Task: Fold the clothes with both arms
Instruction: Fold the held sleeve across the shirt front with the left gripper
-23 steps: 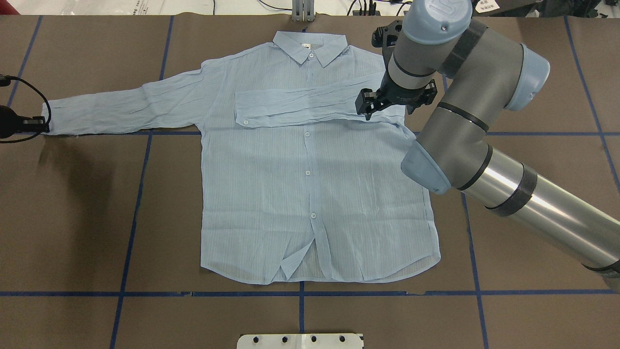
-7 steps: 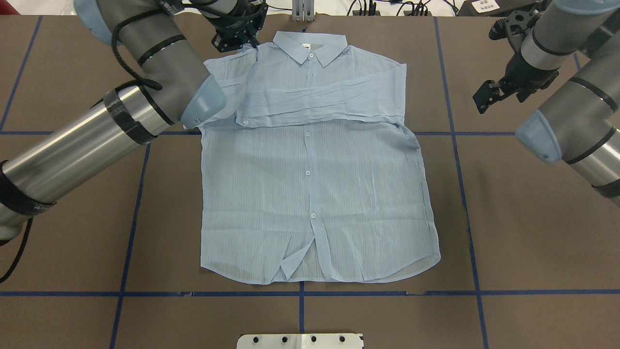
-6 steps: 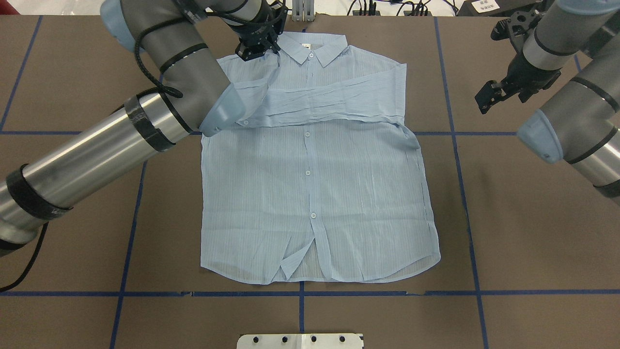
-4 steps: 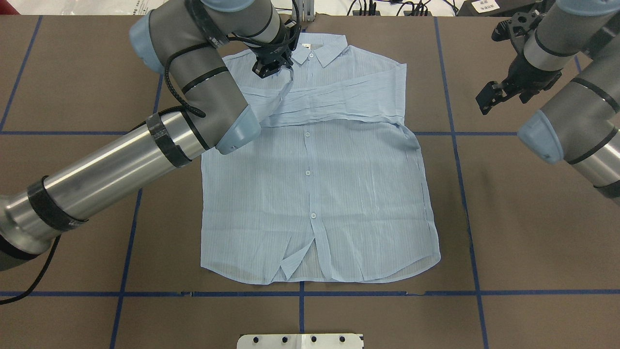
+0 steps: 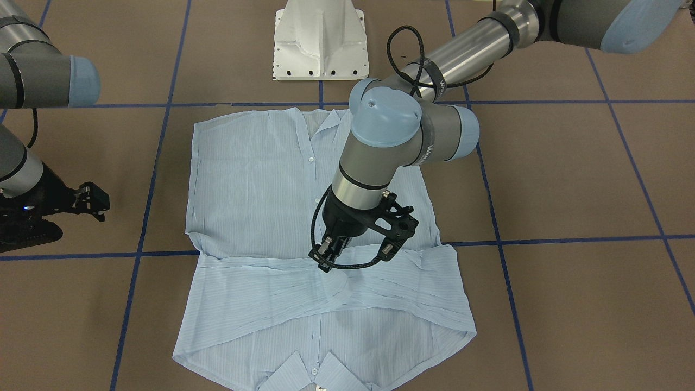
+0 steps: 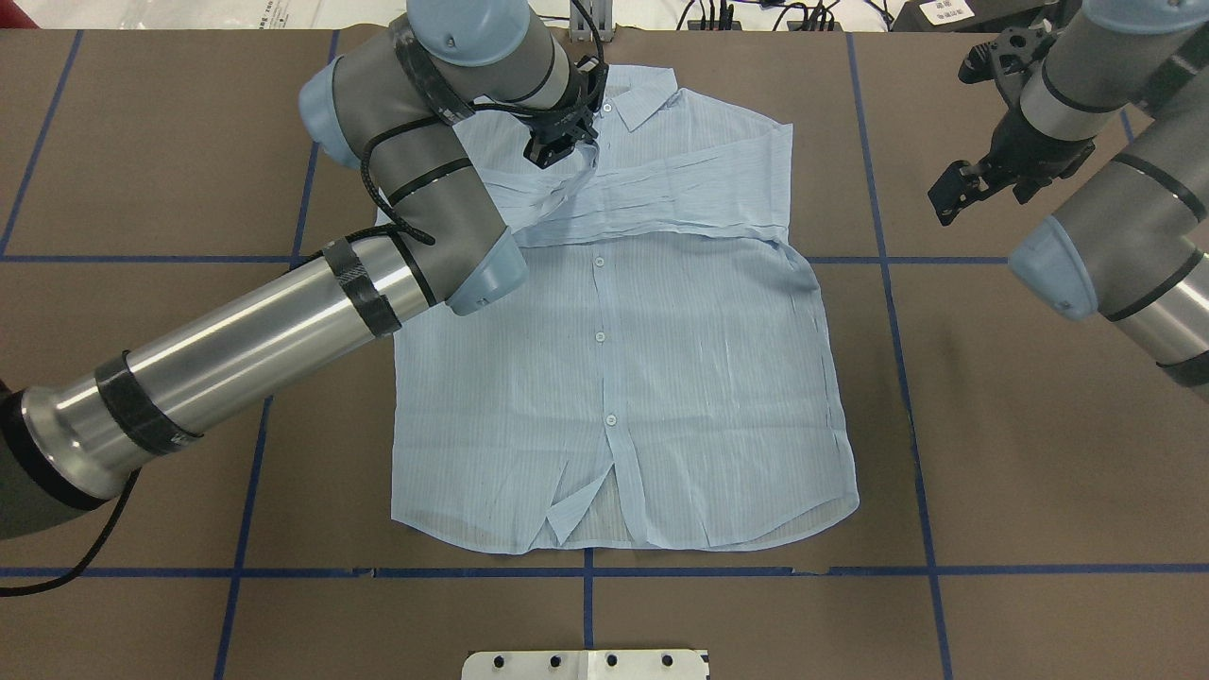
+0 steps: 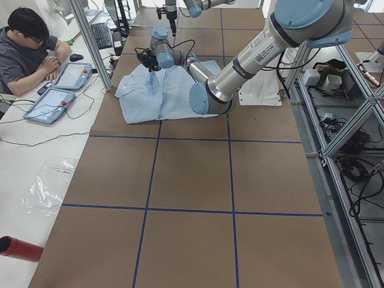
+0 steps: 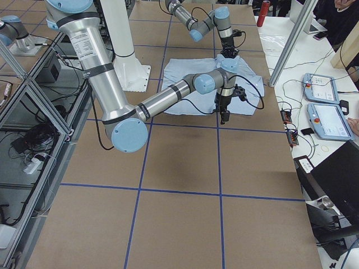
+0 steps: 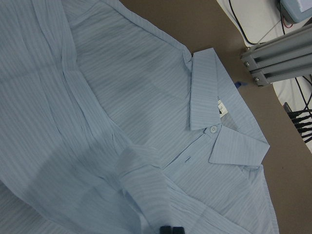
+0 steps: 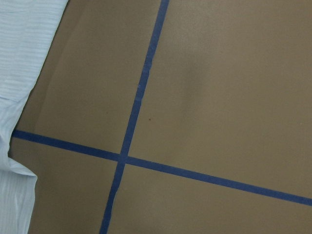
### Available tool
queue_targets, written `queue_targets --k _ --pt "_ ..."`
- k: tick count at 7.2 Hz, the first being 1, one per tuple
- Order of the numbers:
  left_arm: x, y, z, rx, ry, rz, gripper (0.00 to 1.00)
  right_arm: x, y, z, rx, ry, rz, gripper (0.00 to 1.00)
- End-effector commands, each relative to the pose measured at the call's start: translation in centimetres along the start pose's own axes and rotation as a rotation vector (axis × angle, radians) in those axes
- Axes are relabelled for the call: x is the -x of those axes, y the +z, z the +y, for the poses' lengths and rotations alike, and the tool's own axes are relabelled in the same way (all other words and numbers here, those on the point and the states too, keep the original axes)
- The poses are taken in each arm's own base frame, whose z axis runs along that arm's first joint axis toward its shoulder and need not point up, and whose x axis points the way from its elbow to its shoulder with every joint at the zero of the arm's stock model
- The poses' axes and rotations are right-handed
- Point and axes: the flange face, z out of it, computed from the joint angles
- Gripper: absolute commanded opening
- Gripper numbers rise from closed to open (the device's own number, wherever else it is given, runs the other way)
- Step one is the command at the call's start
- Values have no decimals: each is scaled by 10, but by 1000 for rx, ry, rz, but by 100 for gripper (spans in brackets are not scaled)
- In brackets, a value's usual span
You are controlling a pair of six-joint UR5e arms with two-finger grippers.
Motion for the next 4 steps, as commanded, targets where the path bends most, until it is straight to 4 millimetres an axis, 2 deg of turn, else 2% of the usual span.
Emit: queue_targets --k 1,2,3,4 --pt "1 16 62 10 2 20 0 -1 3 -1 5 2 2 99" --pt "-7 24 120 8 13 44 0 -1 1 -2 3 3 2 99" --pt "-8 20 135 51 174 113 99 1 0 -2 0 4 0 99" --pt "15 28 121 55 214 115 100 4 -3 -4 -5 2 -2 100"
